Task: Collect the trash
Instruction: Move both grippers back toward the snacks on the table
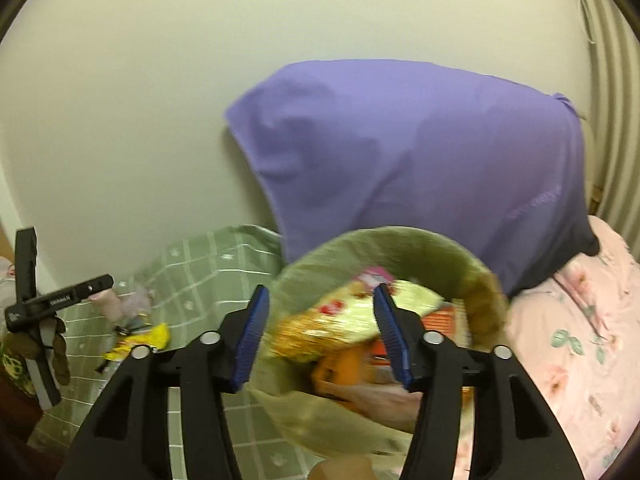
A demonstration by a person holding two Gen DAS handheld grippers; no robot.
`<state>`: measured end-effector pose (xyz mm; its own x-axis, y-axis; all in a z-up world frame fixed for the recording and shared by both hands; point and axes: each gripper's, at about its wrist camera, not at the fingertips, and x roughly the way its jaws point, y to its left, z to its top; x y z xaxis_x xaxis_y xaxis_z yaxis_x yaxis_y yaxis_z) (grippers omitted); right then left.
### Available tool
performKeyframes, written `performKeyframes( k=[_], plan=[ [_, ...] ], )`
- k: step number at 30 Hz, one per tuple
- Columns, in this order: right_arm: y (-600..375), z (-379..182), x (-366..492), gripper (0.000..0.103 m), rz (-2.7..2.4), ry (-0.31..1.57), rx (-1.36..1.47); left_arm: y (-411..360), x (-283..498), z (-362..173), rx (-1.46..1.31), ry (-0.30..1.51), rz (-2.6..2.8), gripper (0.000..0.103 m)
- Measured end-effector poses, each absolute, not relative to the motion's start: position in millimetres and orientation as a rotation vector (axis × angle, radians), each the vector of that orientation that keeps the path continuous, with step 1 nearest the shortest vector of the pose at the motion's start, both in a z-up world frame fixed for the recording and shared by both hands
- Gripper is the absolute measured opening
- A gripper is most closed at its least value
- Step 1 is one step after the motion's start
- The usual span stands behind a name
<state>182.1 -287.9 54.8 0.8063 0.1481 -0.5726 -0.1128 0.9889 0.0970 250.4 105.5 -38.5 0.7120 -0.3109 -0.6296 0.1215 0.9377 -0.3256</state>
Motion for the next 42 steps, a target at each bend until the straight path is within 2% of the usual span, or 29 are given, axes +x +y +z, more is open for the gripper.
performKeyframes(
  k=[4,10,26,27,29,33,35,42],
  plan=[
    [-260,46,191,0.054,0.224,0.642,0.048,147,243,-61,-0.347,0.783,-0.16,0.061],
    [-212,26,206,0.054,0.37,0.731,-0.002,160,229,-82,-0.371,0.816,-0.14,0.061],
    [-19,-66,309,0.054,0.793,0.903,-0.119,211,154,-79,-0.384,0.853,0.031,0.061],
    [-12,-71,317,0.051,0.803,0.911,-0.137,214,151,-80,-0.387,0.856,0.04,0.061],
    [3,-86,334,0.034,0.799,0.945,-0.169,221,143,-85,-0.393,0.868,0.06,0.061],
    [17,-108,355,0.025,0.766,1.002,-0.195,230,138,-97,-0.423,0.892,0.076,0.061],
    [21,-112,359,0.005,0.775,1.018,-0.184,231,138,-102,-0.429,0.903,0.071,0.061],
    [-9,-69,337,0.004,0.71,0.927,-0.123,223,156,-105,-0.426,0.901,-0.001,0.061]
  ],
)
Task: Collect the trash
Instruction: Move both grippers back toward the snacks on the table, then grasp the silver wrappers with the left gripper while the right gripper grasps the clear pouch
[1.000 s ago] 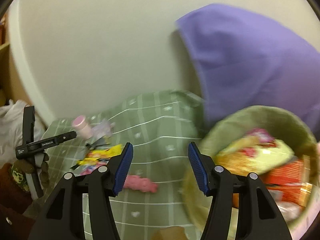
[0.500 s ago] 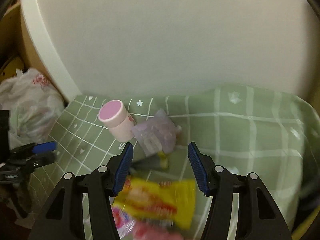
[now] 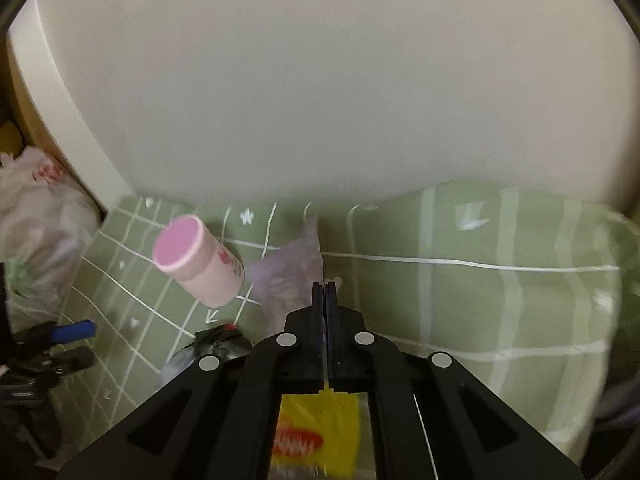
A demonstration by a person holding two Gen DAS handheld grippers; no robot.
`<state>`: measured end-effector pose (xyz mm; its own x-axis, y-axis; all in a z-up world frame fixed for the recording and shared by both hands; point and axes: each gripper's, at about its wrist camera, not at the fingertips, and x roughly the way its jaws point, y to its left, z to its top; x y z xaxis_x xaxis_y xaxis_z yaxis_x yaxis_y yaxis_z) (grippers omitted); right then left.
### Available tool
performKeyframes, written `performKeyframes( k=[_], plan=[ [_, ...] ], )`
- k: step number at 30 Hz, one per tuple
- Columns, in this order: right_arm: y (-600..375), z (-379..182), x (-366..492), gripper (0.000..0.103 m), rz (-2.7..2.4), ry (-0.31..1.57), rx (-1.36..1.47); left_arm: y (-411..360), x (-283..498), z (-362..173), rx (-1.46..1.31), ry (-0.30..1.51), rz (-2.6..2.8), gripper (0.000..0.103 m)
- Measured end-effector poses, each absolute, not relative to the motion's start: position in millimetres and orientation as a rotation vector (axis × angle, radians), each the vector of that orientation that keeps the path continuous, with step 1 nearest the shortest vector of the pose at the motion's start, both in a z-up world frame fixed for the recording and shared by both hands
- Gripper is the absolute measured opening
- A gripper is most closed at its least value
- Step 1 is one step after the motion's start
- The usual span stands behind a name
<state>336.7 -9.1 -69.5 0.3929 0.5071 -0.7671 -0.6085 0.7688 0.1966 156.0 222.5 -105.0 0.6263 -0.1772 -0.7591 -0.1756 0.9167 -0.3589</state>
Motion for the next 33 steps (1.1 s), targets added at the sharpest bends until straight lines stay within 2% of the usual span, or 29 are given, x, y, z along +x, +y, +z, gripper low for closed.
performKeyframes(
  k=[6,8,20,27,29,33],
  plan=[
    [-67,-30,305,0.004,0.584,0.847,-0.07,199,184,-100,-0.432,0.874,-0.151,0.061],
    [-86,-26,288,0.004,0.549,0.842,-0.07,188,196,-101,-0.419,0.88,-0.204,0.064],
    [-157,-40,224,0.004,0.4,0.899,-0.011,169,268,-121,-0.384,0.982,-0.251,0.061],
    [-163,-49,211,0.004,0.39,0.93,-0.011,148,281,-136,-0.328,1.072,-0.33,0.044],
    [-159,-50,208,0.004,0.396,0.936,-0.03,145,278,-137,-0.311,1.06,-0.315,0.032],
    [-156,-48,205,0.004,0.413,0.935,-0.046,151,269,-133,-0.322,1.032,-0.277,0.028]
  ],
)
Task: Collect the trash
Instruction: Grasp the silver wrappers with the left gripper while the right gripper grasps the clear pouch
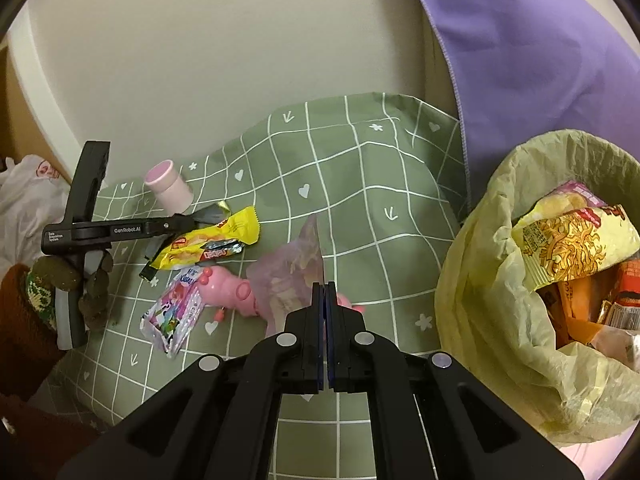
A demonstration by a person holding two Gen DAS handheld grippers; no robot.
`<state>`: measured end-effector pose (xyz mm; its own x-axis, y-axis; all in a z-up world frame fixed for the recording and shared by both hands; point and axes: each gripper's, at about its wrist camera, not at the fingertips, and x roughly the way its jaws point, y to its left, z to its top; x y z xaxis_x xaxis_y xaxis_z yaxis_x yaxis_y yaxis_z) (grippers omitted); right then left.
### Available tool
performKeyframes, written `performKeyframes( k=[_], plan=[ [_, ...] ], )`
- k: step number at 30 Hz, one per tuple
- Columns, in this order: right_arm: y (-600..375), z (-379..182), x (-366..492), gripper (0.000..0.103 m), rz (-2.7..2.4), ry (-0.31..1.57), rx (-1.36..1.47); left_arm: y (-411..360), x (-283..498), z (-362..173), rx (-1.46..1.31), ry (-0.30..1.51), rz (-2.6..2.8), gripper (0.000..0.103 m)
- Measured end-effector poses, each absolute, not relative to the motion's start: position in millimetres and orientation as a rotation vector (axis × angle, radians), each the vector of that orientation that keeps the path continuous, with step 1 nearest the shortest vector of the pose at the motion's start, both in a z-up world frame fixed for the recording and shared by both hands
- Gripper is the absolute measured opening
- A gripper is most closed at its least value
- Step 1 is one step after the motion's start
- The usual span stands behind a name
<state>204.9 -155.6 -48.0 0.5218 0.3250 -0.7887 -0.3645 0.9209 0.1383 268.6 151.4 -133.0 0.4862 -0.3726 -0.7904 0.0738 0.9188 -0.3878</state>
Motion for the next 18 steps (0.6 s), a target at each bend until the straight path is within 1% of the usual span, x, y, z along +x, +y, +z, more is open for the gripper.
performKeyframes(
  k=[13,18],
  plan=[
    [-143,-48,201,0.004,0.472,0.941,-0.093,157,220,-86,-0.342,0.908,-0.245,0.028],
    [-149,-54,193,0.004,0.461,0.958,-0.092,144,204,-77,-0.36,0.889,-0.291,0.028]
  ],
)
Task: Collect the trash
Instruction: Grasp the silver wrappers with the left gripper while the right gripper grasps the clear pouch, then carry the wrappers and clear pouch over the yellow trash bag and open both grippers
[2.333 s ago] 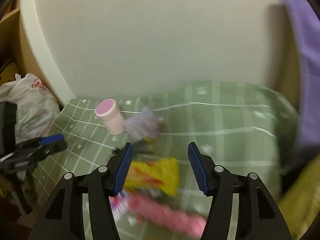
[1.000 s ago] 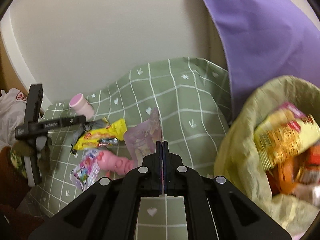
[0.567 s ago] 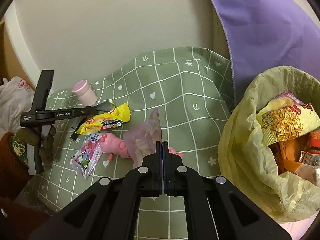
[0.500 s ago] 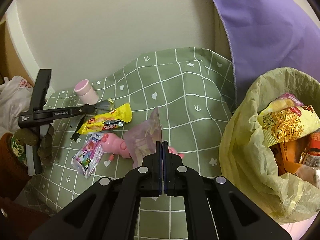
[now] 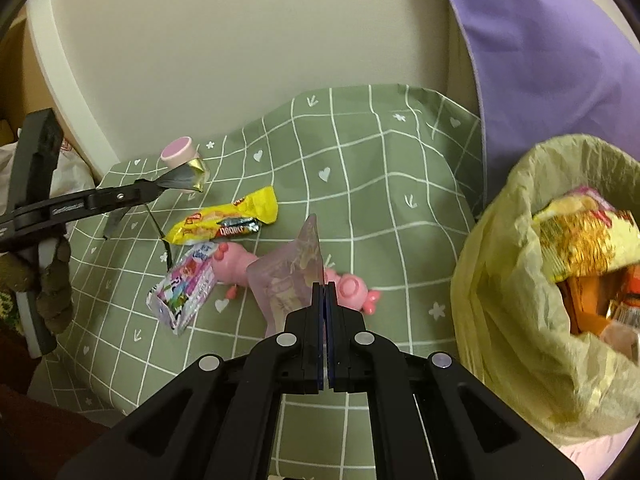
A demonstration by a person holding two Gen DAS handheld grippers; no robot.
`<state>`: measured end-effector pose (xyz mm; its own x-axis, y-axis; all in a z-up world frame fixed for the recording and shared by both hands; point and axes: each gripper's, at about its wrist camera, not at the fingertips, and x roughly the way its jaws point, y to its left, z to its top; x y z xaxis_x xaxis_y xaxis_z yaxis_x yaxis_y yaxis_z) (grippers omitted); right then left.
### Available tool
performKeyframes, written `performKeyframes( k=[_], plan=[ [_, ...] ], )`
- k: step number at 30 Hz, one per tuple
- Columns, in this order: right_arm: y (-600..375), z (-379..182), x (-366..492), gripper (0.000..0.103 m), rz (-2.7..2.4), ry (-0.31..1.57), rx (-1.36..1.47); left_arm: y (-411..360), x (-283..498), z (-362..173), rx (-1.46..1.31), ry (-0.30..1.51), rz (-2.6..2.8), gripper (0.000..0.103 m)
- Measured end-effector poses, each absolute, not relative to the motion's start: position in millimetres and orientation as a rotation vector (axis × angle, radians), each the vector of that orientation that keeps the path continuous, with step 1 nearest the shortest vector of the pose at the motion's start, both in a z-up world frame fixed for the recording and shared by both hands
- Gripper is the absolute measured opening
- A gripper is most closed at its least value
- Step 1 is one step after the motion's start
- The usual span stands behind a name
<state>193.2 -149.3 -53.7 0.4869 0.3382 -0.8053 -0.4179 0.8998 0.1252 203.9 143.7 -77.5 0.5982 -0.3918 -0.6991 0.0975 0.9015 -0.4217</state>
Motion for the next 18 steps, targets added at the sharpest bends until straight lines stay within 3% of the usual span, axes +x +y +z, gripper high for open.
performKeyframes(
  k=[12,13,15,16,18],
  plan=[
    [-169,-90,171,0.006,0.453,1.078,-0.043,117,198,-79,-0.328,0.912,-0.345,0.028],
    [-169,-94,168,0.011,0.445,1.087,-0.046,117,198,-80,-0.331,0.914,-0.347,0.028],
    [-170,-101,164,0.036,0.471,1.096,-0.026,117,198,-81,-0.338,0.919,-0.348,0.028],
    [-169,-104,163,0.053,0.485,1.101,-0.009,118,199,-82,-0.34,0.923,-0.347,0.028],
    [-169,-107,161,0.056,0.508,1.102,0.016,120,200,-84,-0.344,0.931,-0.343,0.028]
  ],
)
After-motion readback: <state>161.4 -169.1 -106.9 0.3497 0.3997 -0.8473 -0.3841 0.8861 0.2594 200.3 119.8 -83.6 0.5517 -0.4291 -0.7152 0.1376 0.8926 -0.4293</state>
